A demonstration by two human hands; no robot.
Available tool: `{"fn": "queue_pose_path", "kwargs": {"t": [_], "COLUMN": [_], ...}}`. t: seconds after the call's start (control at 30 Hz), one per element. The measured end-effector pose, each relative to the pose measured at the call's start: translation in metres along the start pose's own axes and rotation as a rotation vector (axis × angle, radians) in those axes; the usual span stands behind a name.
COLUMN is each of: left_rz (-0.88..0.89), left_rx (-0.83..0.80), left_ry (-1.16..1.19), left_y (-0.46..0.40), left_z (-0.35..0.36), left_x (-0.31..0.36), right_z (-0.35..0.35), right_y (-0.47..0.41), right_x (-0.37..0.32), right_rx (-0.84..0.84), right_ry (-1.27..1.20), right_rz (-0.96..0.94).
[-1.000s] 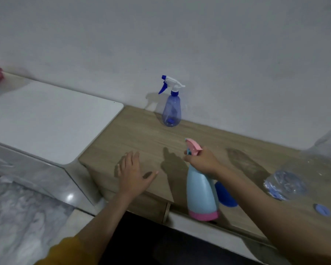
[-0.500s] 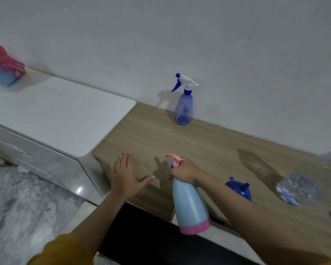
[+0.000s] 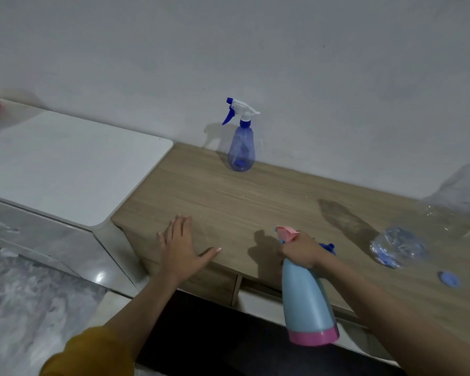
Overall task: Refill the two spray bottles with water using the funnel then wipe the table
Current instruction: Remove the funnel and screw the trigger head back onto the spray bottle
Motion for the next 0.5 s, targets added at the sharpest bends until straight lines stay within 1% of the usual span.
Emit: {"fn": "queue_pose_path", "kwargs": {"t": [0.07, 0.17, 0.23, 0.33, 0.43, 0.5], "left_rz": [0.030, 0.110, 0.164, 0.264, 0.371, 0.409], "left_rx": [0.000, 0.027, 0.041, 0.018, -0.065, -0.110], "left_ry": [0.036, 0.106, 0.218, 0.368, 0.501, 0.534], "left_y": [0.000, 0.003, 0.007, 0.016, 0.027, 0.032], "left_z": [-0.002, -0.011, -0.021, -0.036, -0.050, -0.058], "left_x": [0.016, 0.049, 0.073, 0.110, 0.141, 0.158], "right_z": [-0.009, -0.030, -0.047, -0.072, -0.096, -0.109], "right_y": [0.005, 0.008, 0.009, 0.015, 0.023, 0.027], "right_x": [0.001, -0.010, -0.025, -0.050, -0.073, -0.087], "right_rx": [0.050, 0.196, 0.313, 0.440, 0.519, 0.559], "right_ry": [-0.050, -0.095, -0.141, -0.218, -0.412, -0.442], "right_rz": [0.006, -0.046, -0.155, -0.310, -0.441, -0.512]}}
Point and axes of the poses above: each hand's wrist, its own y-axis away from the middle knuckle, its own z-axis out of the palm, x = y × z, the point moved 6 cm from there along -y, towards the middle knuckle, and after that the axes turned 6 degrees about -z, right-handed, at the moved point
